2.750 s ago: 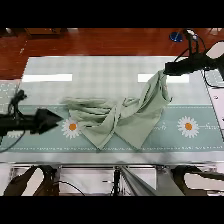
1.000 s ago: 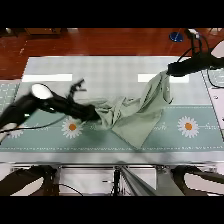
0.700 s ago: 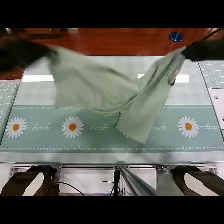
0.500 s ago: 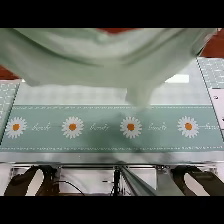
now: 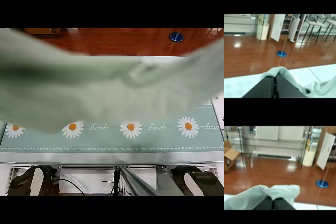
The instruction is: Fold the shirts.
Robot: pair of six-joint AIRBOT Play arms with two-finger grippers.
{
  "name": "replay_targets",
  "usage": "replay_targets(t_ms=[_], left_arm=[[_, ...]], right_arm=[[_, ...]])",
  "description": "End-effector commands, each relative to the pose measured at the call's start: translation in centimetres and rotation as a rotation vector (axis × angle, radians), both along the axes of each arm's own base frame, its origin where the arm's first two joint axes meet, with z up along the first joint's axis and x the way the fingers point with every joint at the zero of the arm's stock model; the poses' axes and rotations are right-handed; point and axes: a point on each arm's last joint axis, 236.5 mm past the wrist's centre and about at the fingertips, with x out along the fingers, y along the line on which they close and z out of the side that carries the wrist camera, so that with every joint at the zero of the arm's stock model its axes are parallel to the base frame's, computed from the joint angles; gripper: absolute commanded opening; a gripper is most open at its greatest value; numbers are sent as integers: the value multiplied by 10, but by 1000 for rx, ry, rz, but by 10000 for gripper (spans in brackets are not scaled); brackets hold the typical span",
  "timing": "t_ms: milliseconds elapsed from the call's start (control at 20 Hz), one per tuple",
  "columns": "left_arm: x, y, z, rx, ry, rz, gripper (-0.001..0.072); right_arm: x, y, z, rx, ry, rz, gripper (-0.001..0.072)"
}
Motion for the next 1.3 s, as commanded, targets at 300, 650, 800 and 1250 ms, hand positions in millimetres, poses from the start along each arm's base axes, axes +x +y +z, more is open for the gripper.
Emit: replay_targets(t_ms=[300,650,800,1250], left_arm=[[-25,18,-77,102,331,73,19],[87,94,-290,-111,894,89,19],[124,102,-397,-242,1045,93,19],[259,84,-476,-252,888,66,20]], right_arm=[[-7,6,-88,-16,456,38,25],[141,4,-313,-12,1148,74,25],[197,4,-389,13,1257,72,25],[358,33,-410,232,789,94,26]])
